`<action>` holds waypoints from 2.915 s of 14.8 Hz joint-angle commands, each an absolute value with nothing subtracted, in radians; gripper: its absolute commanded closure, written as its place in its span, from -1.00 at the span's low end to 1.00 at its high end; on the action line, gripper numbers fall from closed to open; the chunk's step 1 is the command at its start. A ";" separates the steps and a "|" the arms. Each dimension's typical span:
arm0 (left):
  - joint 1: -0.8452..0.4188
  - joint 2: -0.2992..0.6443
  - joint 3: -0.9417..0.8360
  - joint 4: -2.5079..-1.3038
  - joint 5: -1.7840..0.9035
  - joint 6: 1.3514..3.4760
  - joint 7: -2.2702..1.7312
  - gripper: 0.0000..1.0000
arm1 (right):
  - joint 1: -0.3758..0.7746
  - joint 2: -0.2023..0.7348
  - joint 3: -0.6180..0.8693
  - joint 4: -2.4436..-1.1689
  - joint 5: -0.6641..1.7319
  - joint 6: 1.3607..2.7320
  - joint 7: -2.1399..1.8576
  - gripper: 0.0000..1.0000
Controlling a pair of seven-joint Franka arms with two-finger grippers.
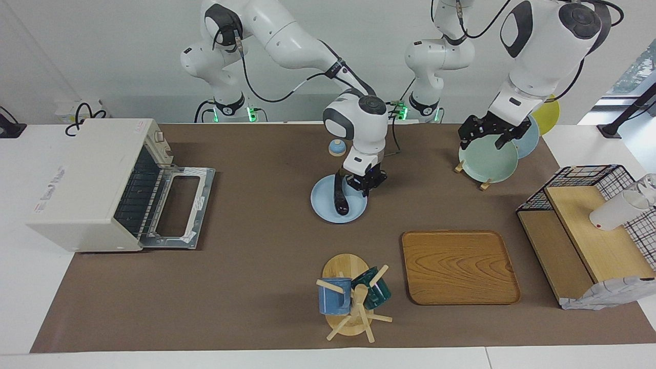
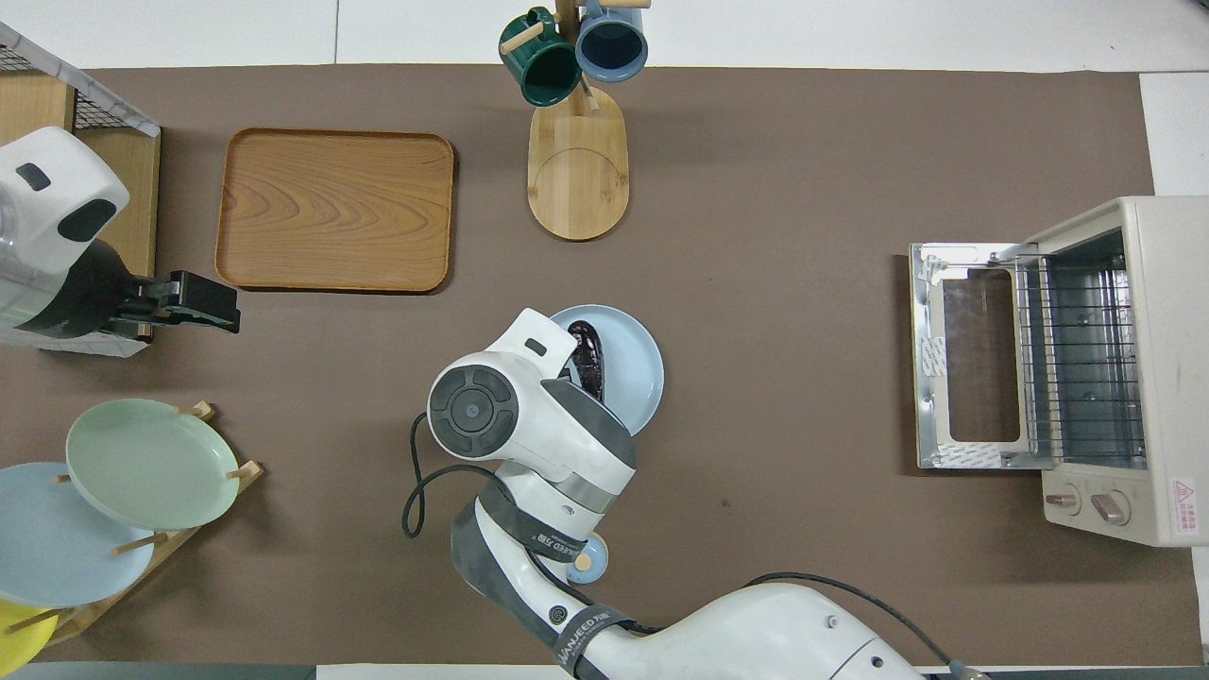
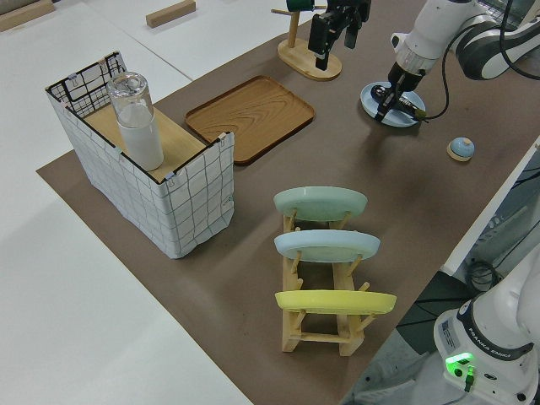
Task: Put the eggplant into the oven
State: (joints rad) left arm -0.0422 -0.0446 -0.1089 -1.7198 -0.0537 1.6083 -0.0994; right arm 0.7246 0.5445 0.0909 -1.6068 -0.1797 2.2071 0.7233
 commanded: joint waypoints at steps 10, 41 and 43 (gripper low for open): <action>-0.048 -0.054 -0.104 -1.715 -0.038 1.597 -0.103 -1.00 | 0.304 0.089 0.084 -1.960 -0.221 1.984 0.163 1.00; -0.035 -0.054 -0.104 -1.715 -0.037 1.597 -0.100 -1.00 | -0.060 -0.008 0.089 -2.096 -0.085 2.094 -0.226 0.99; -0.035 -0.054 -0.106 -1.715 -0.037 1.597 -0.098 -1.00 | -0.005 0.018 0.091 -2.102 -0.081 2.147 -0.097 1.00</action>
